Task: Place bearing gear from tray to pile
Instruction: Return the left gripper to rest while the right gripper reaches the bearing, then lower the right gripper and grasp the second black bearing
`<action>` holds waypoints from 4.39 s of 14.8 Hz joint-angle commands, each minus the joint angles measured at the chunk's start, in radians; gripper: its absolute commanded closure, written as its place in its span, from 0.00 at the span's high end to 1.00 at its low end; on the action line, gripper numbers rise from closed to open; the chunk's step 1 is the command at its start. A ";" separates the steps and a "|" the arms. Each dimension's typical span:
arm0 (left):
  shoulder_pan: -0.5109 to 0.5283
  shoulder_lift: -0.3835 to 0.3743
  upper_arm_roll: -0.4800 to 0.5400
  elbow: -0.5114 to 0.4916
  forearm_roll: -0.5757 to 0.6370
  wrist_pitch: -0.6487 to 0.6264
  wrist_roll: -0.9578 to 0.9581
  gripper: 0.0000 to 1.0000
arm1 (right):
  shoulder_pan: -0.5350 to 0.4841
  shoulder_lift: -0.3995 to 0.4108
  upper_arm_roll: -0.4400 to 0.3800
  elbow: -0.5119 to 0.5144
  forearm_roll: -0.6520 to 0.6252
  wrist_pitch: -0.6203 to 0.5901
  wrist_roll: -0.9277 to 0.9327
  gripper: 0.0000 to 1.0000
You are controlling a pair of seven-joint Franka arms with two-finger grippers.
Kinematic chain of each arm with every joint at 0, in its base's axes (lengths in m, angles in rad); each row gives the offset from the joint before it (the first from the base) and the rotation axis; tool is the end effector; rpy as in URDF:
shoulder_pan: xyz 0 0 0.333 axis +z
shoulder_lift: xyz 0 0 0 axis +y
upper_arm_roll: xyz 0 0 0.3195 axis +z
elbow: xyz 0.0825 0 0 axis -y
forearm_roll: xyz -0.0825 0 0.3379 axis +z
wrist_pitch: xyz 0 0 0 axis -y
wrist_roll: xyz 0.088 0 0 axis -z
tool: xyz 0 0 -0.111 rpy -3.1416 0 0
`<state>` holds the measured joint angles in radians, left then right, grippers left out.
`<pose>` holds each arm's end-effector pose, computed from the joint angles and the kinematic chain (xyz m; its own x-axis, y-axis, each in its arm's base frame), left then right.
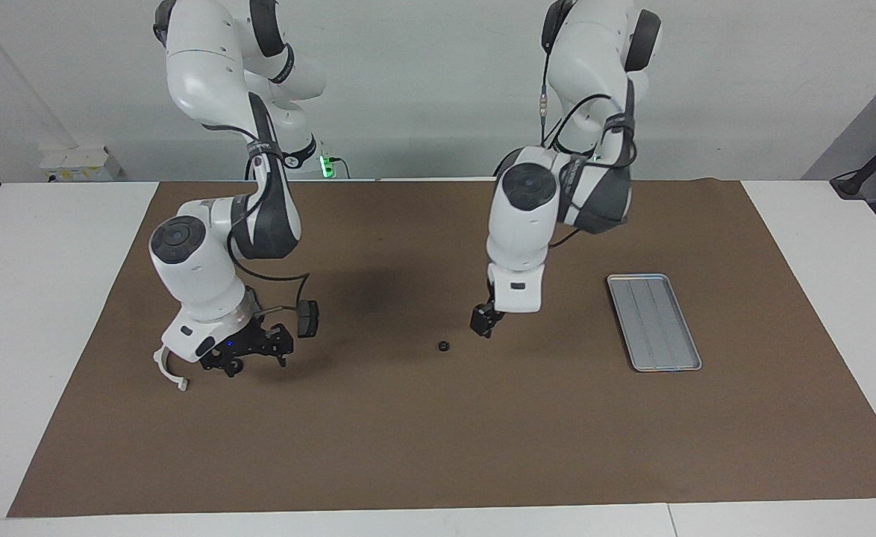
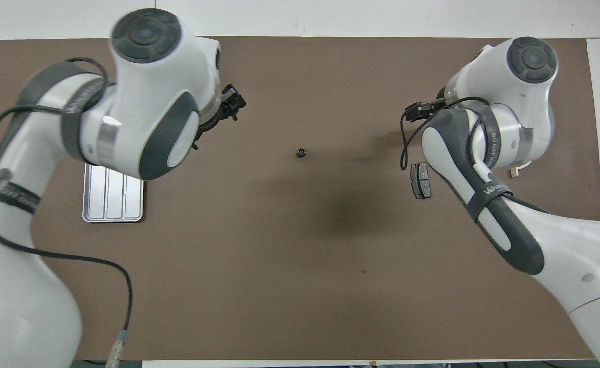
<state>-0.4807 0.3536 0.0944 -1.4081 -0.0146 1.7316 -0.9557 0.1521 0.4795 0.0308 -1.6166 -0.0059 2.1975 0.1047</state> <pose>0.5701 -0.2434 0.5082 0.8437 0.5368 -0.0015 0.5364 -0.8433 -0.0339 0.6428 0.1157 0.3789 0.9921 0.0758 0.0999 0.0781 -0.9968 -0.0196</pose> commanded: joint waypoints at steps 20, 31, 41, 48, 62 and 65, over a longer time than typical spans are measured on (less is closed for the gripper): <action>0.519 -0.380 -0.076 -0.266 0.001 -0.148 0.796 1.00 | 0.411 0.162 -0.003 0.066 -0.083 0.074 0.538 1.00; 0.502 -0.377 -0.108 -0.270 -0.005 -0.141 0.805 1.00 | 0.383 0.192 -0.005 0.126 -0.091 0.073 0.523 0.99; 0.519 -0.370 -0.169 -0.207 -0.021 -0.176 0.839 1.00 | 0.377 0.202 -0.005 0.146 -0.089 0.080 0.518 0.90; 0.518 -0.355 -0.174 -0.218 -0.011 -0.179 0.845 1.00 | 0.362 0.203 -0.005 0.141 -0.086 0.134 0.517 0.89; 0.511 -0.363 -0.174 -0.227 -0.011 -0.141 0.839 1.00 | 0.379 0.205 -0.005 0.118 -0.080 0.134 0.520 0.28; 0.507 -0.363 -0.174 -0.229 -0.011 -0.142 0.839 1.00 | 0.379 0.200 -0.005 0.119 -0.085 0.124 0.520 0.00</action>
<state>0.0213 0.0016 -0.0743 -1.6287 -0.0310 1.5821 -0.1247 0.5343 0.6752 0.0175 -1.4924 -0.0730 2.3161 0.6265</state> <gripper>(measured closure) 0.000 0.709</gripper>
